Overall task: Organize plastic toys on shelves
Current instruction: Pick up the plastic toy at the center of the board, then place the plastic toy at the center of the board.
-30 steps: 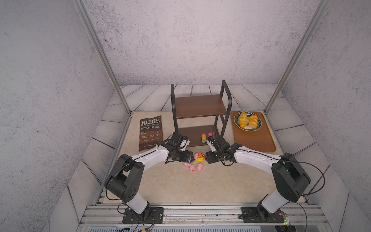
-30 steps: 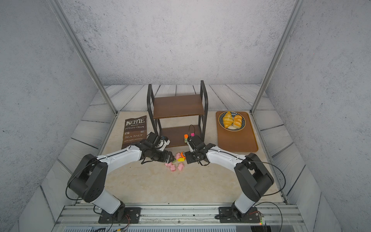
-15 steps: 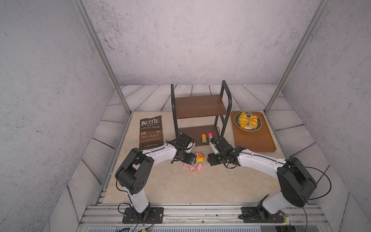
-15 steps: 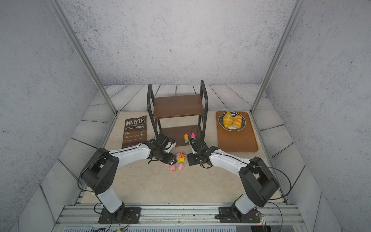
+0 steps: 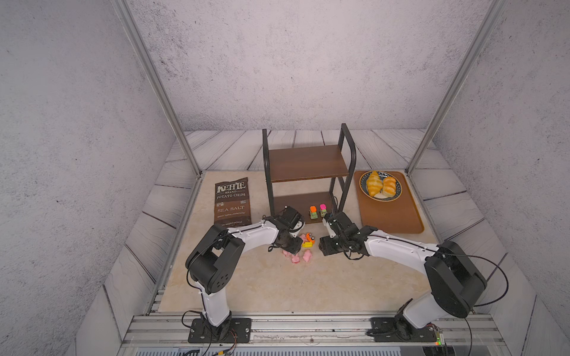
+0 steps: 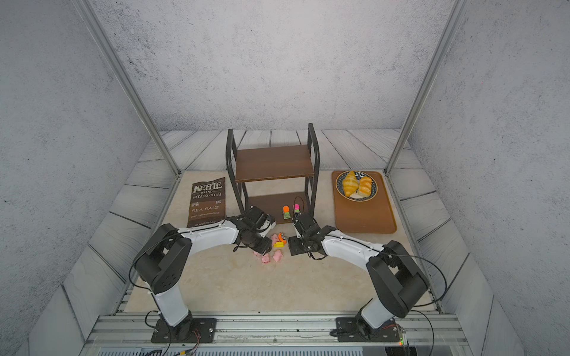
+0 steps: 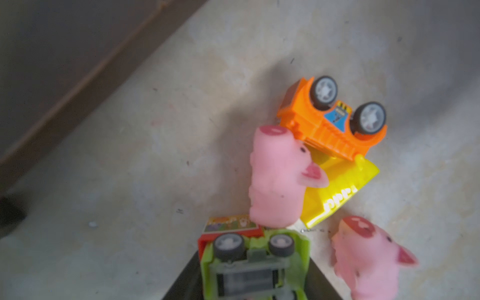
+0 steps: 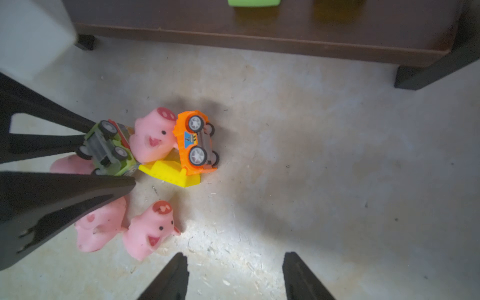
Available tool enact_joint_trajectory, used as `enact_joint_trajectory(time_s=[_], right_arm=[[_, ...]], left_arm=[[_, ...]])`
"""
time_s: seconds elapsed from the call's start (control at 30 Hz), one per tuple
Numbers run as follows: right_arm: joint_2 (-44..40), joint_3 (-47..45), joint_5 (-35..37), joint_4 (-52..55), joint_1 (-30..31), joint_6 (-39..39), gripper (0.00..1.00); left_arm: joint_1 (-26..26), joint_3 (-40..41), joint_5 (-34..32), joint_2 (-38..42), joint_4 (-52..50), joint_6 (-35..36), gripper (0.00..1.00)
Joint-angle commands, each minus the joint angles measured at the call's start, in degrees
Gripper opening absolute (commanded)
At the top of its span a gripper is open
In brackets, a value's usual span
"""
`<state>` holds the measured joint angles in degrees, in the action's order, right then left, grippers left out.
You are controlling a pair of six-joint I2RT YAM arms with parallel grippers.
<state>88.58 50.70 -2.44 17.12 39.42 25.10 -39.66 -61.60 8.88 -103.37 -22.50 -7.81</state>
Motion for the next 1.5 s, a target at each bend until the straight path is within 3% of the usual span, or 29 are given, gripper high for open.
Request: enact_joint_trajectory(time_s=[0.0,0.37,0.7,0.9,1.17,1.47], right_arm=[[-2.1,-0.5,0.2,0.0,0.0,0.5,0.63],[-3.8,-0.5,-4.8,-0.5,0.4,-2.0,0.63],[-0.8,4.3,-7.8,-0.3,7.5,-6.5,0.66],[5.0,10.2,-10.7,0.1,12.4,-8.2,0.66],[17.0,20.5,-14.2,1.5,17.5,-8.7,0.52],[24.7,23.8,-6.2,2.6,17.2,-4.4,0.47]], left_arm=[[-0.3,0.2,-1.5,2.8,-1.1,-0.9,0.42],[1.9,7.0,-2.9,13.5,1.6,-8.9,0.38],[13.1,19.9,-1.5,26.7,2.1,-17.6,0.4],[16.1,24.1,-1.6,30.0,0.6,-20.1,0.4],[16.7,26.3,-1.3,31.7,0.9,-21.6,0.4],[16.7,29.1,5.5,31.0,4.8,-22.5,0.4]])
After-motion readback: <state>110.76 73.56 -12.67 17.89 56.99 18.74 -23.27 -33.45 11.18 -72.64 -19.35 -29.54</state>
